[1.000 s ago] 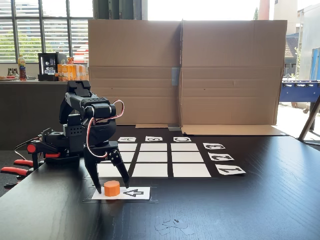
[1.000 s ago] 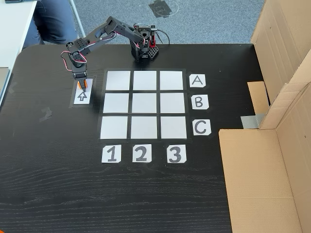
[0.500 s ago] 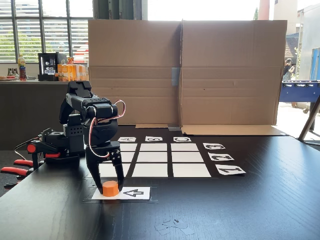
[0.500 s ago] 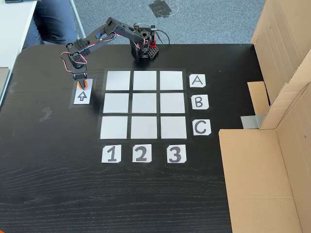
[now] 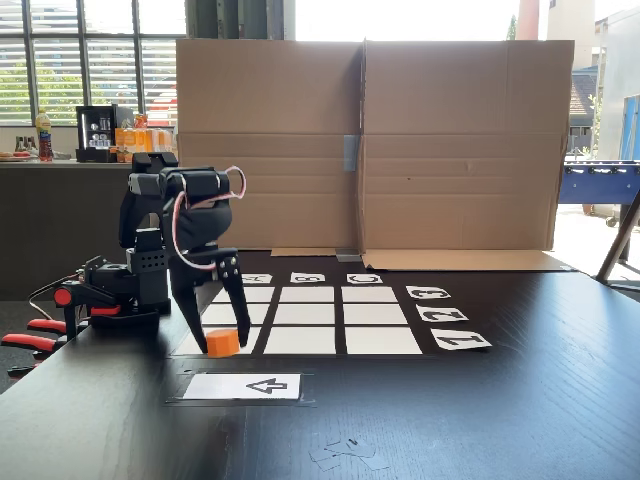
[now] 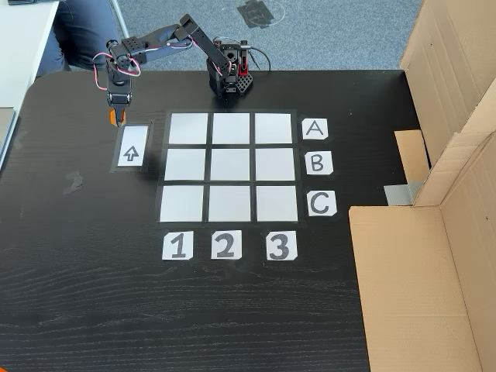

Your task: Pick up the round, orange token and place it in the grid on square A1.

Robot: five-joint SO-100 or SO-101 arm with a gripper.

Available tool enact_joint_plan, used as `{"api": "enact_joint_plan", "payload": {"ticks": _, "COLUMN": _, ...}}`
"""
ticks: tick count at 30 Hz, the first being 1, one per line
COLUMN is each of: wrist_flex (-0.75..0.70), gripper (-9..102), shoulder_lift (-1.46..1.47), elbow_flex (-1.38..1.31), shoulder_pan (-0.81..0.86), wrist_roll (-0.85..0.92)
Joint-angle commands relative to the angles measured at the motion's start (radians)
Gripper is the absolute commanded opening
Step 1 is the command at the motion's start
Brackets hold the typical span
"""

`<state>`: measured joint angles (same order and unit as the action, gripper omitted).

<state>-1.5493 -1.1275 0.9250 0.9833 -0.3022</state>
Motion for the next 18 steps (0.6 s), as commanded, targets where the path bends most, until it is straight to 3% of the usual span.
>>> {"api": "enact_joint_plan", "payload": {"ticks": 1, "wrist_flex": -0.005, "gripper": 3, "shoulder_lift": -0.178, "elbow_flex": 0.046, "shoulder_pan": 0.018, "wrist_roll": 0.009}}
{"api": "enact_joint_plan", "payload": {"ticks": 18, "wrist_flex": 0.005, "gripper": 3, "shoulder_lift": -1.017, "elbow_flex": 0.899, "shoulder_pan": -0.035, "wrist_roll": 0.135}}
